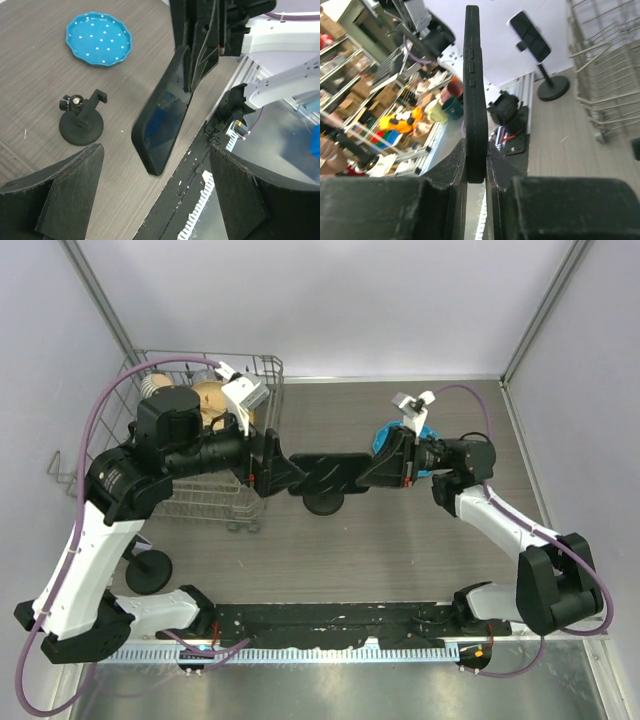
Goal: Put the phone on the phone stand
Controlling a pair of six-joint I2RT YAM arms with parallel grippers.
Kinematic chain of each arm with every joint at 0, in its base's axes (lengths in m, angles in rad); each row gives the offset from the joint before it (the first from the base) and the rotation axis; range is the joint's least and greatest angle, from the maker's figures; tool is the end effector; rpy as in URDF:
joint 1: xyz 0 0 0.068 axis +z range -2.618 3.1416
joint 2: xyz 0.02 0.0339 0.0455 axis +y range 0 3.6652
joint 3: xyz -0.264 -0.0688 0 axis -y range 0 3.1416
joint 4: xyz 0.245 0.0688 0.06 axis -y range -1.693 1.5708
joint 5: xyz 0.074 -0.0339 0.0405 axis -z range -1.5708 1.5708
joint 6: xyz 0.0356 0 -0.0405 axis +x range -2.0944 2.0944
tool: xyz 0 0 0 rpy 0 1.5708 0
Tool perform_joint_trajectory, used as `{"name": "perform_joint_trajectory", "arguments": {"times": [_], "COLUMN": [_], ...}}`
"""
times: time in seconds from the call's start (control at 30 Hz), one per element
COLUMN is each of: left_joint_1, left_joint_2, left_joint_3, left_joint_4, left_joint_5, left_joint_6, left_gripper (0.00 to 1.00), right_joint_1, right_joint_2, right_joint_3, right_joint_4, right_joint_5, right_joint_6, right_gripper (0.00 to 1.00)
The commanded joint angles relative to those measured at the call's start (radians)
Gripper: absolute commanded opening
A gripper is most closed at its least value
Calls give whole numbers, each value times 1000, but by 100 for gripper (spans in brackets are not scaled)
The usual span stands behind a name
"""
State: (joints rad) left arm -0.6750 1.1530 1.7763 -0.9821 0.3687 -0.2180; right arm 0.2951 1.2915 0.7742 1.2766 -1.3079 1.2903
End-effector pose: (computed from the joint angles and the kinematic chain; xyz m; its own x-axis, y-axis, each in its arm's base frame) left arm 0.1303 -0.1207 0.5089 -0.4507 0.1023 -0.8868 0.7670 0.5526 -0.3261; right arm 0.2294 0.1057 0.3556 -0.5342 0.0986 -0.8396 -0.8393 -0.1799 0.5129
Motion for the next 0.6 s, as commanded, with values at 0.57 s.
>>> {"name": "perform_joint_trajectory", "arguments": {"times": [0.57], "left_joint_1": [-3], "left_joint_2": [175], "left_joint_3": [-98], "left_joint_4": [-76], "left_joint_5": [372], "left_joint_6": [22], "left_gripper": [73], "right_joint_1": [187], "right_joint_2": [115], "right_joint_3": [117], "right_joint_4": [314], "right_joint_5": [-44], "right_joint_6": [24], "right_gripper": [1]}}
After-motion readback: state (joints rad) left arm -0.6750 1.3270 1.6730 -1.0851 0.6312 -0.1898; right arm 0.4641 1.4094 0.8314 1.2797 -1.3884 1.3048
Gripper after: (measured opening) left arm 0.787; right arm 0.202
